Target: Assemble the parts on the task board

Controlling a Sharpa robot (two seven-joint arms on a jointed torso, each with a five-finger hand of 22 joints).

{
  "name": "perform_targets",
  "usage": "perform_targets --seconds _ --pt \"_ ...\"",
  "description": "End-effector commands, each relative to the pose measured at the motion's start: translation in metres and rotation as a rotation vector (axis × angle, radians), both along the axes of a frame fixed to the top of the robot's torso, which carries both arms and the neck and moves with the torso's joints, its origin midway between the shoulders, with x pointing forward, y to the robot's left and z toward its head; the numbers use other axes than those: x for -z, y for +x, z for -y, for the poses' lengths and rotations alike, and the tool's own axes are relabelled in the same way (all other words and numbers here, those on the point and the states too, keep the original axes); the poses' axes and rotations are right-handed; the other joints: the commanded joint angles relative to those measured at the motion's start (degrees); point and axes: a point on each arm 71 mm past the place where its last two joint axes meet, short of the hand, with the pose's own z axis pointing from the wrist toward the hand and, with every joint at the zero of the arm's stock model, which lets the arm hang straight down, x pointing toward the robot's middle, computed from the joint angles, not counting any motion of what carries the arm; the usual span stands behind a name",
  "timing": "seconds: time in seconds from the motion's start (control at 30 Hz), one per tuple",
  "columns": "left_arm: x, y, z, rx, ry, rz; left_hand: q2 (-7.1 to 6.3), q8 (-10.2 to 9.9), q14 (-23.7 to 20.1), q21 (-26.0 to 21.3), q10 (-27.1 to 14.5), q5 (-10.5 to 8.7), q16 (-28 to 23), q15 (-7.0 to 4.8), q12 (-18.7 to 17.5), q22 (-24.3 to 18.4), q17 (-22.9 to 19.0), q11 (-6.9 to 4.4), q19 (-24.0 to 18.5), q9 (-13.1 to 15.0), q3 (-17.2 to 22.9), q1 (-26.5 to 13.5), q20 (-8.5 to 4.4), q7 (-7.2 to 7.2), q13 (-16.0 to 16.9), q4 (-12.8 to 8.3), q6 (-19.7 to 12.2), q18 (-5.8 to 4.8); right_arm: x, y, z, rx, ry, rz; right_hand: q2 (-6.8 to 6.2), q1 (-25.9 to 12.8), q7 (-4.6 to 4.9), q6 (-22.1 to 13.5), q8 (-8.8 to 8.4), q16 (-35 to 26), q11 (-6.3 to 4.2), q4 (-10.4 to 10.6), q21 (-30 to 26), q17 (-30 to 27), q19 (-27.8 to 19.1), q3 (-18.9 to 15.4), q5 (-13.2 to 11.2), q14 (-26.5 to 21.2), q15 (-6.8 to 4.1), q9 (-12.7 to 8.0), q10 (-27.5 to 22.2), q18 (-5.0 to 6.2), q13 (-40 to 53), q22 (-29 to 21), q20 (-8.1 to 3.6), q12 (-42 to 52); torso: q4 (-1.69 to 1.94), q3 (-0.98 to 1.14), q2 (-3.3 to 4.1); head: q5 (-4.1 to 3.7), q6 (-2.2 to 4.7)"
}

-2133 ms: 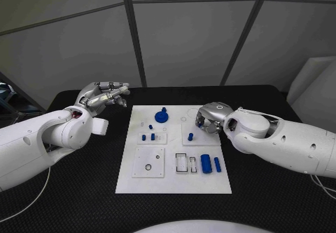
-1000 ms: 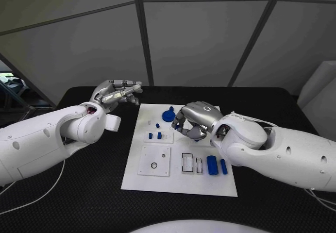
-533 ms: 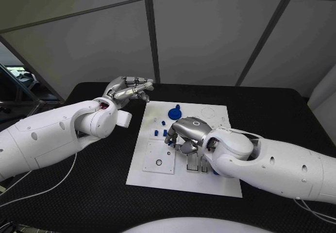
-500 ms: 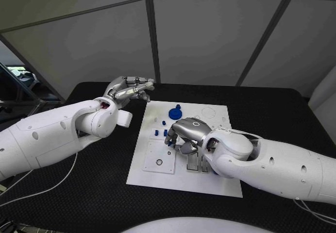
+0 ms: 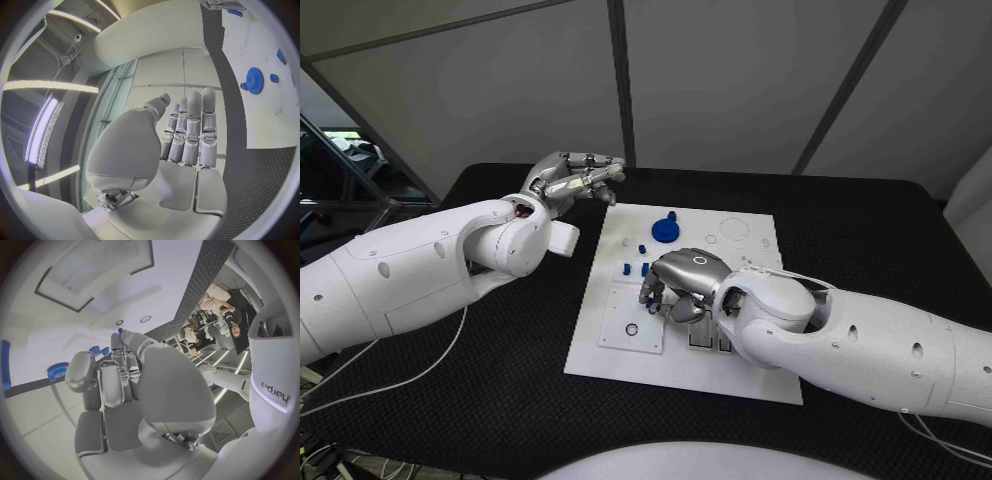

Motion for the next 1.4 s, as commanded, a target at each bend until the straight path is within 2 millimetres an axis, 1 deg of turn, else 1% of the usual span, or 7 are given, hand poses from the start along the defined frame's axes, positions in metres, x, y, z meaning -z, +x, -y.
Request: perform_targets --seconds 0.03,0.17,0.37,0.57,0.8,1.07,1.4 --pt "-0.0005 0.0009 -0.0003 -0.001 -0.003 0.0 0.09 -0.03 -0.19 -0.37 -0.43 0.39 -0.34 0.06 0.28 -0.05 -0.05 0.05 0.42 -0.08 -0.29 0.06 -0.01 0.17 0.02 -0.11 -0.2 -0.73 0.0016 -0.001 -0.0011 -0.019 -0.019 -0.016 0.14 -0.66 0.28 0.15 -0.03 0.31 0.04 -0.38 0.34 -0.04 0.11 0.11 -0.42 2.77 -0.28 0.09 -0.36 -0.98 -0.1 0.09 0.16 -0.35 0.02 0.03 0.04 0.22 -0.2" --pt "-0.0002 0.0011 -0.0002 0.002 -0.002 -0.004 0.13 -0.01 -0.2 -0.41 -0.46 0.39 -0.36 0.07 0.33 -0.09 -0.07 0.07 0.44 -0.08 -0.31 0.13 0.0 0.19 0.03 -0.15 -0.21 -0.72 0.0021 -0.0014 -0.0005 -0.021 -0.024 -0.019 0.14 -0.66 0.28 0.15 -0.03 0.31 0.04 -0.38 0.34 -0.04 0.11 0.11 -0.42 2.77 -0.28 0.09 -0.36 -0.98 -0.1 0.09 0.16 -0.35 0.03 -0.05 -0.03 0.5 -0.36" --pt "0.0001 0.0013 -0.0007 0.001 -0.001 -0.006 0.14 0.0 -0.19 -0.42 -0.46 0.39 -0.35 0.07 0.34 -0.09 -0.07 0.07 0.45 -0.08 -0.31 0.13 0.0 0.2 0.03 -0.15 -0.21 -0.72 0.0024 -0.0017 0.0027 -0.018 -0.03 -0.021 0.13 -0.67 0.29 0.14 -0.05 0.32 0.05 -0.41 0.36 -0.04 0.12 0.11 -0.42 2.77 -0.27 0.09 -0.37 -0.99 -0.1 0.11 0.17 -0.39 -0.04 -0.02 -0.02 0.75 -0.6" --pt "0.0003 0.0015 -0.0011 0.0 -0.001 -0.007 0.14 0.0 -0.18 -0.43 -0.47 0.39 -0.35 0.07 0.35 -0.1 -0.07 0.08 0.46 -0.08 -0.33 0.13 0.0 0.21 0.03 -0.15 -0.22 -0.72 0.0017 -0.0024 0.0057 -0.015 -0.032 -0.014 0.15 -0.68 0.29 0.15 -0.06 0.4 0.06 -0.43 0.41 0.08 0.17 0.12 -0.41 2.79 -0.26 0.09 -0.37 -1.0 -0.1 0.2 0.17 -0.41 -0.02 0.0 -0.03 0.77 -0.65" --pt "0.0007 0.0019 -0.0008 0.001 0.0 -0.009 0.14 0.0 -0.18 -0.43 -0.47 0.39 -0.35 0.07 0.35 -0.1 -0.07 0.08 0.46 -0.08 -0.33 0.13 0.0 0.21 0.03 -0.15 -0.22 -0.72 0.0013 -0.0036 0.0064 -0.018 -0.034 -0.013 0.15 -0.68 0.29 0.15 -0.06 0.4 0.06 -0.43 0.41 0.08 0.17 0.12 -0.41 2.79 -0.26 0.09 -0.37 -1.0 -0.1 0.2 0.17 -0.41 0.01 -0.04 -0.03 0.82 -0.71" --pt "0.0008 0.002 -0.0004 0.002 -0.001 -0.01 0.14 0.0 -0.18 -0.43 -0.47 0.39 -0.35 0.07 0.35 -0.1 -0.07 0.08 0.46 -0.08 -0.33 0.13 0.0 0.21 0.03 -0.15 -0.22 -0.72 0.002 -0.0038 0.0049 -0.022 -0.041 -0.017 0.16 -0.7 0.29 0.16 -0.05 0.4 0.06 -0.44 0.42 0.06 0.16 0.11 -0.4 2.79 -0.26 0.09 -0.35 -1.01 -0.09 0.21 0.17 -0.42 0.04 -0.05 0.01 0.63 -0.71" --pt "0.001 0.0019 0.0004 0.005 -0.001 -0.013 0.14 0.0 -0.17 -0.46 -0.53 0.38 -0.35 0.09 0.38 -0.13 -0.08 0.11 0.49 -0.08 -0.37 0.14 0.01 0.25 0.03 -0.16 -0.27 -0.72 0.0046 -0.0023 0.0038 -0.018 -0.063 -0.028 0.19 -0.93 0.31 0.22 -0.07 0.37 0.09 -0.43 0.37 -0.02 0.09 0.03 -0.4 2.77 -0.23 0.11 -0.29 -0.99 -0.08 0.14 0.2 -0.5 0.02 -0.04 0.02 0.75 -0.97"
